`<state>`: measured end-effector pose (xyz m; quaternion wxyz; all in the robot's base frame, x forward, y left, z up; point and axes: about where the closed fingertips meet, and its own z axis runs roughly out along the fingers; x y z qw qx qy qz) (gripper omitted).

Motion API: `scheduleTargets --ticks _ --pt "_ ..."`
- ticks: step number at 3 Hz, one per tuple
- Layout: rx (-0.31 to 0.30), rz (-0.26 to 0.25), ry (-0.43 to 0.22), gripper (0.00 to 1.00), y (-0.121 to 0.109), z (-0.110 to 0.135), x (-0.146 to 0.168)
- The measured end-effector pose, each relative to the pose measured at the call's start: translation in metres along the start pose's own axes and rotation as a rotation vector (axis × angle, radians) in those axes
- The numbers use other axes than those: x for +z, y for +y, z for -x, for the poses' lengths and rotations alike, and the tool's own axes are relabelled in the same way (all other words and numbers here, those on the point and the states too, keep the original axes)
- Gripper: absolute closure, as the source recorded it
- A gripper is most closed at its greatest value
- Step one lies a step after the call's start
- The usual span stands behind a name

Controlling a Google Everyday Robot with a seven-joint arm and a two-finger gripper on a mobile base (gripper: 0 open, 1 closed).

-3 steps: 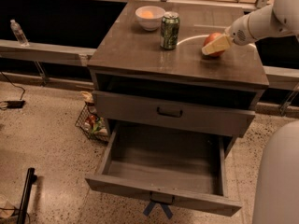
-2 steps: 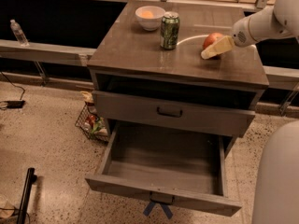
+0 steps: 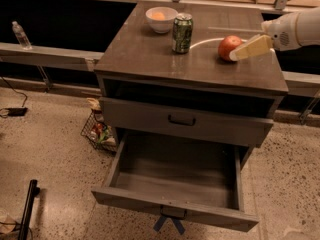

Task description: Pick apple from middle drawer and place on counter

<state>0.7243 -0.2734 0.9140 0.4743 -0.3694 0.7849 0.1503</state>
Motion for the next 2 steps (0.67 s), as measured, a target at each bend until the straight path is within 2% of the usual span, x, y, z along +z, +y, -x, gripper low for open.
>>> scheduleTargets --ticks 1,2 --pt "-0.087 -0.025 -0.115 0.00 0.035 0.027 -0.065" --pt "-0.110 -0.045 -0.136 0.00 0.053 0.019 -0.083"
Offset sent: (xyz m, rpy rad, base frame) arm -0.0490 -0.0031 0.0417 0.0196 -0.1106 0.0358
